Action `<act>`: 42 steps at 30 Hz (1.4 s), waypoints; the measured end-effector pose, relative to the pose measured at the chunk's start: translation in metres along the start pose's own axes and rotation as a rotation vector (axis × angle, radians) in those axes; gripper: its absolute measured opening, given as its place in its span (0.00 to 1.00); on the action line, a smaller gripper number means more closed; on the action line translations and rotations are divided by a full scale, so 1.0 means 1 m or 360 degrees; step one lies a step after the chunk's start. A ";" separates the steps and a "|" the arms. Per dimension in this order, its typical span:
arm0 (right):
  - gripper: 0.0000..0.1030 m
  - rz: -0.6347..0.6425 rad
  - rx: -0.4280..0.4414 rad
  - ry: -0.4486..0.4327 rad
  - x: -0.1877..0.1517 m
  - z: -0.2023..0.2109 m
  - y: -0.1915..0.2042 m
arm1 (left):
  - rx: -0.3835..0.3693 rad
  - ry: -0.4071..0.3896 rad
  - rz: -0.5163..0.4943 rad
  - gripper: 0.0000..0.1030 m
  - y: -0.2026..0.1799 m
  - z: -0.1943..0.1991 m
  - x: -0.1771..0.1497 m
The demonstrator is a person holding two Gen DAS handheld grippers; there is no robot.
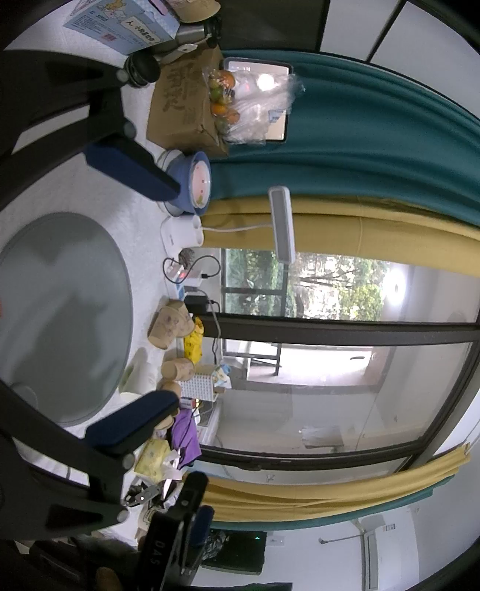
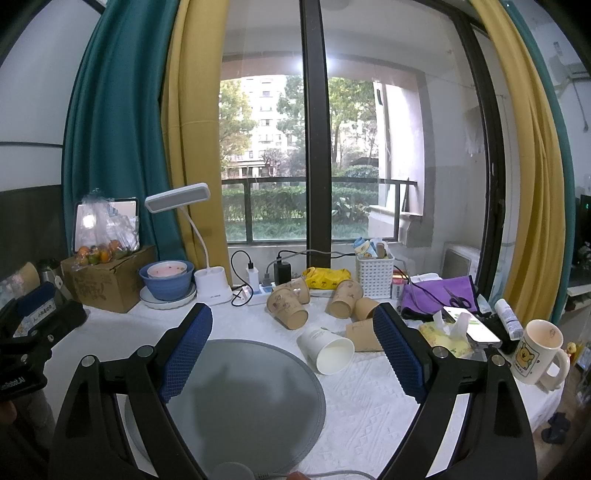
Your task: Flip cup upright
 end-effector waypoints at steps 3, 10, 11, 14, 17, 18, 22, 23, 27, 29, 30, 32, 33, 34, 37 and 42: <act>0.88 0.0001 0.0000 0.0000 0.000 0.000 0.000 | 0.0001 0.0000 0.0000 1.00 0.000 0.000 0.000; 0.88 -0.0001 0.0004 0.0013 -0.004 0.000 0.003 | -0.0001 0.0011 0.0007 1.00 0.000 -0.001 -0.003; 0.88 -0.0001 0.0006 0.0019 -0.004 -0.001 0.003 | -0.0003 0.0019 0.0009 1.00 -0.001 -0.001 -0.004; 0.88 -0.0009 0.0010 0.0046 -0.007 -0.007 0.002 | -0.0004 0.0052 0.0005 1.00 -0.003 -0.006 -0.009; 0.88 -0.0027 0.0012 0.0086 -0.011 -0.022 -0.002 | -0.0002 0.0103 0.0014 1.00 -0.004 -0.015 -0.014; 0.88 -0.0033 0.0012 0.0100 -0.012 -0.027 -0.004 | -0.0002 0.0132 0.0021 1.00 -0.005 -0.019 -0.016; 0.88 -0.0050 0.0009 0.0157 -0.017 -0.047 -0.014 | -0.0013 0.0232 0.0039 1.00 -0.007 -0.043 -0.021; 0.88 -0.0056 0.0008 0.0173 -0.019 -0.053 -0.016 | -0.0018 0.0266 0.0047 1.00 -0.008 -0.050 -0.022; 0.88 -0.0080 0.0003 0.0238 -0.024 -0.079 -0.029 | -0.0031 0.0389 0.0072 1.00 -0.013 -0.077 -0.027; 0.88 -0.0088 -0.0001 0.0268 -0.026 -0.094 -0.037 | -0.0034 0.0446 0.0084 1.00 -0.015 -0.092 -0.029; 0.88 -0.0092 0.0002 0.0283 -0.027 -0.100 -0.039 | -0.0036 0.0479 0.0092 1.00 -0.015 -0.102 -0.030; 0.88 -0.0096 0.0003 0.0310 -0.029 -0.114 -0.046 | -0.0043 0.0536 0.0102 1.00 -0.017 -0.118 -0.032; 0.88 -0.0097 0.0004 0.0325 -0.030 -0.122 -0.049 | -0.0050 0.0571 0.0107 1.00 -0.019 -0.128 -0.034; 0.88 -0.0102 0.0009 0.0341 -0.032 -0.132 -0.052 | -0.0051 0.0599 0.0107 1.00 -0.019 -0.136 -0.036; 0.88 -0.0115 0.0021 0.0372 -0.035 -0.153 -0.060 | -0.0067 0.0686 0.0107 1.00 -0.025 -0.169 -0.040; 0.88 -0.0159 0.0045 0.0429 -0.038 -0.194 -0.077 | -0.0097 0.0847 0.0177 1.00 -0.033 -0.223 -0.052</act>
Point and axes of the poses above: each gripper's, at about its wrist camera, not at the fingertips, and z roughly against the way its jaws point, y to its left, x to its top, the point moved 2 cm from there along -z, roughly the way its jaws point, and after that the axes turned 5 degrees about -y, right-handed, at the moved point
